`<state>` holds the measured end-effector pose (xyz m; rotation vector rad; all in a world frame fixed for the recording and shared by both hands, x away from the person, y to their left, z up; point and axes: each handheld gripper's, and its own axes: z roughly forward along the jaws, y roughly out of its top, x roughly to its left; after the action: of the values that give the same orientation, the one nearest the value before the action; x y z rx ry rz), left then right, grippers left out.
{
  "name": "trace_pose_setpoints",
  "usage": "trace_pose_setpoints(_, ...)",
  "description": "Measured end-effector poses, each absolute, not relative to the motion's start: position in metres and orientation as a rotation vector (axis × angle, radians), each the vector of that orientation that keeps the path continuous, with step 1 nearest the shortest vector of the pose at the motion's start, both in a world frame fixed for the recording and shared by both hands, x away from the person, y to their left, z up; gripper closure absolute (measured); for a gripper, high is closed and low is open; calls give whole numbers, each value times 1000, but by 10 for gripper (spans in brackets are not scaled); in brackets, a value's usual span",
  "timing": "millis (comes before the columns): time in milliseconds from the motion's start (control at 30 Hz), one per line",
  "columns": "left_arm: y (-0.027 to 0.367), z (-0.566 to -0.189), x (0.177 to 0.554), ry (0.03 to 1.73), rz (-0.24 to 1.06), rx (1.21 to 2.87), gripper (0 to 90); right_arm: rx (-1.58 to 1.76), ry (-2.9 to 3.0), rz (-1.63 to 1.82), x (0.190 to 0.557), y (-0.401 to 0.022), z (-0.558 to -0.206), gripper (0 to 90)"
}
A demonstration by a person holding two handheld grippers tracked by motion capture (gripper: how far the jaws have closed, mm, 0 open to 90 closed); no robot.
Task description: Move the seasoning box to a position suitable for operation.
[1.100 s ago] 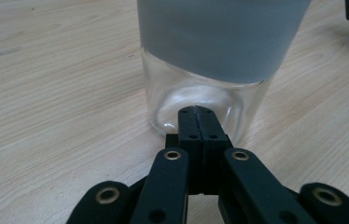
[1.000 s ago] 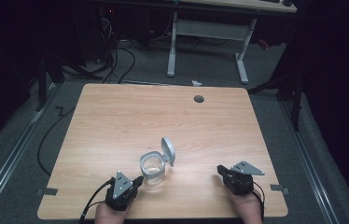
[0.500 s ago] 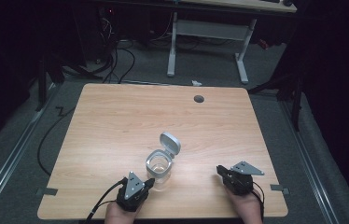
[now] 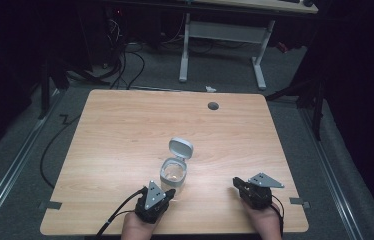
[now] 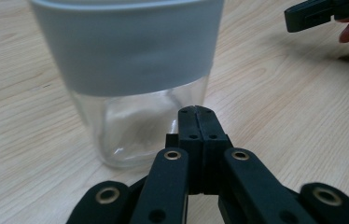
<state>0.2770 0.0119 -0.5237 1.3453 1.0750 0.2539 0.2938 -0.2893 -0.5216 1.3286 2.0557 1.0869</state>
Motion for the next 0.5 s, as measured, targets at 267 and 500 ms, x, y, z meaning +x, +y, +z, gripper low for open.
trace_pose_setpoints(267, 45, -526, 281, 1130, 320, 1312, 900, 1334, 2055, 1090, 293, -292, -522, 855)
trace_pose_setpoints(500, 59, -527, 313, 1192, 393, 1252, 900, 1327, 2064, 1090, 293, -288, -522, 855)
